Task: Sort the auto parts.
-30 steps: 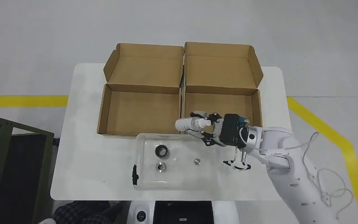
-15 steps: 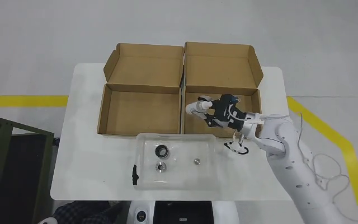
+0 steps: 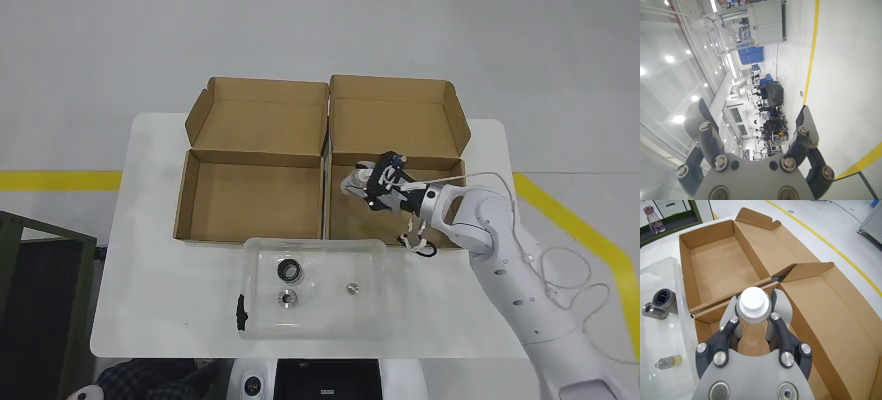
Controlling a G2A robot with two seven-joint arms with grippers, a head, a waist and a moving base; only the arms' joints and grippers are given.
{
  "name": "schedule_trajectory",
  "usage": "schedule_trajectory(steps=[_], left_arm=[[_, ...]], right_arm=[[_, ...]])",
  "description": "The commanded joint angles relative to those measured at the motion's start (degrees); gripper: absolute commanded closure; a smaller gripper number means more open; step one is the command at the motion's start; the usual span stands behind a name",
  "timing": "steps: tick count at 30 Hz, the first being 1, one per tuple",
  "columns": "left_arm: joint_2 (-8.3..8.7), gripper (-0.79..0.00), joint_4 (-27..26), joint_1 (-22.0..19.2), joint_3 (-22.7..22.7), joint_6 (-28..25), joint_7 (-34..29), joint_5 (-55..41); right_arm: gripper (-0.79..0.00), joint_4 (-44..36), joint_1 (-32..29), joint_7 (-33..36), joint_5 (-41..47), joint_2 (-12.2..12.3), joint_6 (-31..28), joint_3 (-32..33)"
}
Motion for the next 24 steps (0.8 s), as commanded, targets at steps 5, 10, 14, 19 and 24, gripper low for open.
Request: schedule_trajectory(steps=[5,10,14,19,24], left_arm=[[0.00,-0.785,0.00,0.00,0.00,0.00,0.00,0.00],[0.00,-0.785,0.00,0.00,0.00,0.00,0.00,0.00],[0.00,-0.785,0.00,0.00,0.00,0.00,0.00,0.00],[0.00,-0.785,0.00,0.00,0.00,0.00,0.00,0.00],[0.00,-0.785,0.00,0.00,0.00,0.00,0.00,0.00]], right_arm=[[0.000,4.22,2.76,1.08,-0.53,-0.78,0.57,-3.10],[0.000,6.23,4.07,1.87,-2.46,-1.28,1.73,-5.15],[-0.148,7.73,4.48,1.36,-2.49,-1.54,2.17,-5.79],[-0.742,8.70,4.88,1.35,-2.58,-1.79,2.30,-6.44],[-0.785,8.08,4.85,1.02,-2.05,-1.89,3.28,-6.13]])
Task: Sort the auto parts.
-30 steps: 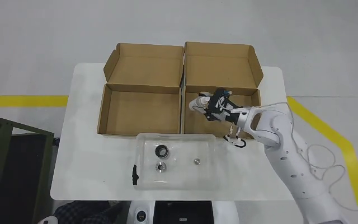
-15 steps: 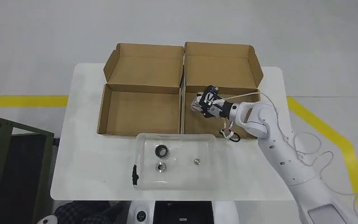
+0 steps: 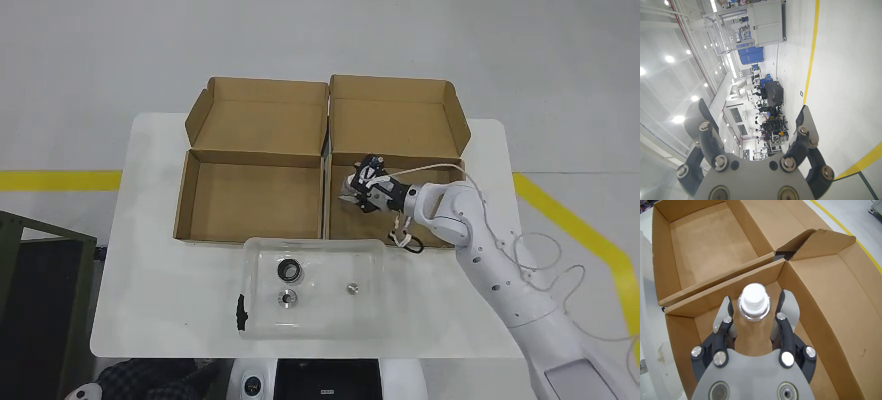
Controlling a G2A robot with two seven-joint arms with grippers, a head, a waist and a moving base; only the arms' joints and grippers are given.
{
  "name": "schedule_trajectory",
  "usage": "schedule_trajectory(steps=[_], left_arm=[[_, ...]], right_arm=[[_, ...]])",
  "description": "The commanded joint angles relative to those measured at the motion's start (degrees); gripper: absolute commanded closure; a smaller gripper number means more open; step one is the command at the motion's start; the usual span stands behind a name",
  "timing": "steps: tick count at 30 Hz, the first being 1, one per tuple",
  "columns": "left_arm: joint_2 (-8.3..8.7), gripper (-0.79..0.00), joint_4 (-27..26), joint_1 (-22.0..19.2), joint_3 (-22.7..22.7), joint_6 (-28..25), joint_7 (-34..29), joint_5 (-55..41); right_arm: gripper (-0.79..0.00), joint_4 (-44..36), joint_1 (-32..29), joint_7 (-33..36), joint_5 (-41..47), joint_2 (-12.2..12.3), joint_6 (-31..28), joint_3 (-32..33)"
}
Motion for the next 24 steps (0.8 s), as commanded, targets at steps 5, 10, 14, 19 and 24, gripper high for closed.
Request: schedule_trajectory(steps=[5,10,14,19,24], left_arm=[[0.00,-0.785,0.00,0.00,0.00,0.00,0.00,0.00],[0.00,-0.785,0.00,0.00,0.00,0.00,0.00,0.00],[0.00,-0.785,0.00,0.00,0.00,0.00,0.00,0.00],[0.00,-0.785,0.00,0.00,0.00,0.00,0.00,0.00],[0.00,-0.785,0.00,0.00,0.00,0.00,0.00,0.00]], right_arm=[[-0.785,-4.29,-1.41,0.54,0.46,0.58,0.03,2.45],[-0.785,-10.79,-4.27,2.26,2.16,1.64,-2.44,6.08],[-0.785,-17.21,-7.39,4.04,2.53,2.65,-3.83,9.74],[-0.785,-25.58,-11.71,8.46,3.00,3.85,-7.29,12.91],[-0.785,-32.22,-15.49,12.03,4.71,4.68,-10.91,13.66]])
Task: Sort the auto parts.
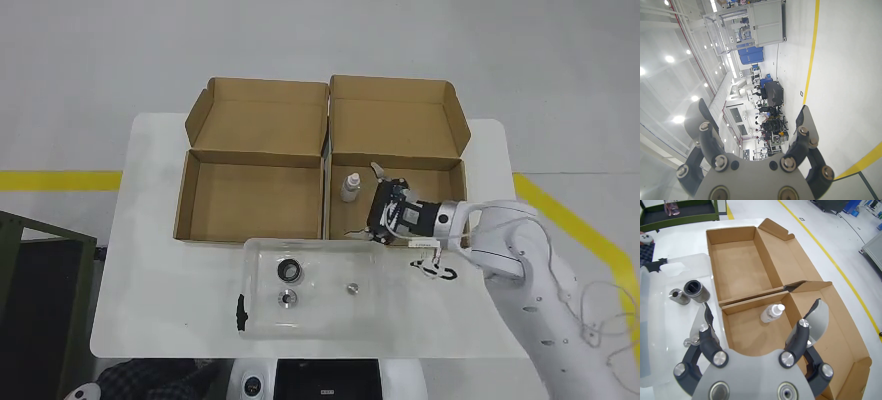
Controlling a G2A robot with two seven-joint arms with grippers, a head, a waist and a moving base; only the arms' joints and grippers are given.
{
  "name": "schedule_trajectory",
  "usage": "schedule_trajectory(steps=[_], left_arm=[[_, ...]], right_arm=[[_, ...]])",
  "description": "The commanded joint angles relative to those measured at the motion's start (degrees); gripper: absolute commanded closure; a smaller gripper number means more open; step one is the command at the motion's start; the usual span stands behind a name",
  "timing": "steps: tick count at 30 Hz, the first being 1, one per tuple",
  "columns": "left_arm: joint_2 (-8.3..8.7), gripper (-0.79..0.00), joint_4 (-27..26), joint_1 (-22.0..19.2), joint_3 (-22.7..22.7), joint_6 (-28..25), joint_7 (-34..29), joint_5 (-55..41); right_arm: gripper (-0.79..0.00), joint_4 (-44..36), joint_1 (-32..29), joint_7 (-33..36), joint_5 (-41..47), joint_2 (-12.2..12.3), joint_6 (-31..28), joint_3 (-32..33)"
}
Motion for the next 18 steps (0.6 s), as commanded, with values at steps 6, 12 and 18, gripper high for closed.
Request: schedule_trajectory(steps=[6,12,18], left_arm=[[0.00,-0.785,0.00,0.00,0.00,0.00,0.00,0.00],[0.00,-0.785,0.00,0.00,0.00,0.00,0.00,0.00],[0.00,-0.785,0.00,0.00,0.00,0.00,0.00,0.00]], right_arm=[[-0.785,-7.02,-5.46,2.32,-1.29,0.86,-1.94,-0.23],[-0.785,-9.93,-8.97,2.93,-5.93,1.49,-3.35,-0.80],[-0.785,-12.21,-11.26,4.61,-10.87,1.99,-4.60,-2.36]])
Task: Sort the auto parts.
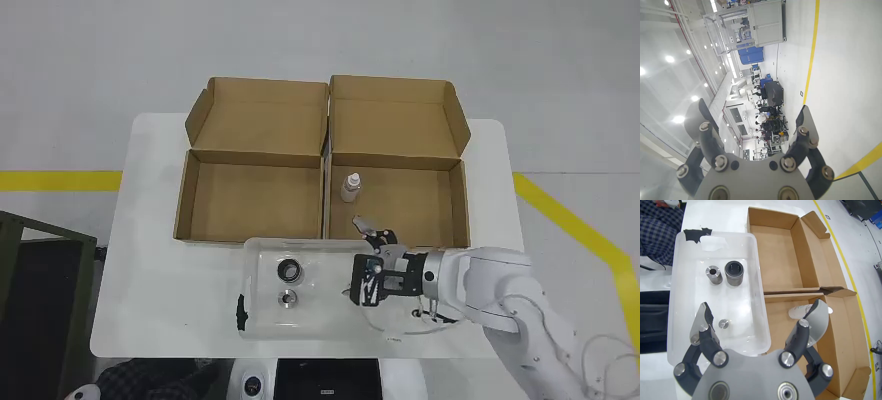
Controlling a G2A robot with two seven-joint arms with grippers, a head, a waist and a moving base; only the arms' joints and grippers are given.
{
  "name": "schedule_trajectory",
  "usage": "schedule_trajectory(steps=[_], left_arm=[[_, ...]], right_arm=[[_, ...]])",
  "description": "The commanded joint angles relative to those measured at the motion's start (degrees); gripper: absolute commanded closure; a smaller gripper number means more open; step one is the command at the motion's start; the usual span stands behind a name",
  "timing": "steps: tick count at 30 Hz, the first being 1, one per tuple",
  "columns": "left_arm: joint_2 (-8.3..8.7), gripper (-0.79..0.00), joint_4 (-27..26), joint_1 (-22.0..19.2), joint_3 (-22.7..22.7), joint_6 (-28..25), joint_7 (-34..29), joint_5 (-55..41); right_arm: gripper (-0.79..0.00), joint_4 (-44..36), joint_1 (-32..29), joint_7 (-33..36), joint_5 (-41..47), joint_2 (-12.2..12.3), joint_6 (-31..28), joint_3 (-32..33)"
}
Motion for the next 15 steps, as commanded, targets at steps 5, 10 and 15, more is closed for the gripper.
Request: schedule_trajectory(steps=[5,10,15], left_arm=[[0.00,-0.785,0.00,0.00,0.00,0.00,0.00,0.00],[0.00,-0.785,0.00,0.00,0.00,0.00,0.00,0.00],[0.00,-0.785,0.00,0.00,0.00,0.00,0.00,0.00]], right_arm=[[-0.785,-1.10,-0.97,2.06,-3.60,0.30,-1.10,-2.61],[-0.785,-0.68,-0.17,5.48,-5.33,0.36,-1.78,-5.36],[-0.785,0.00,0.97,9.21,-5.76,0.34,-2.31,-8.03]])
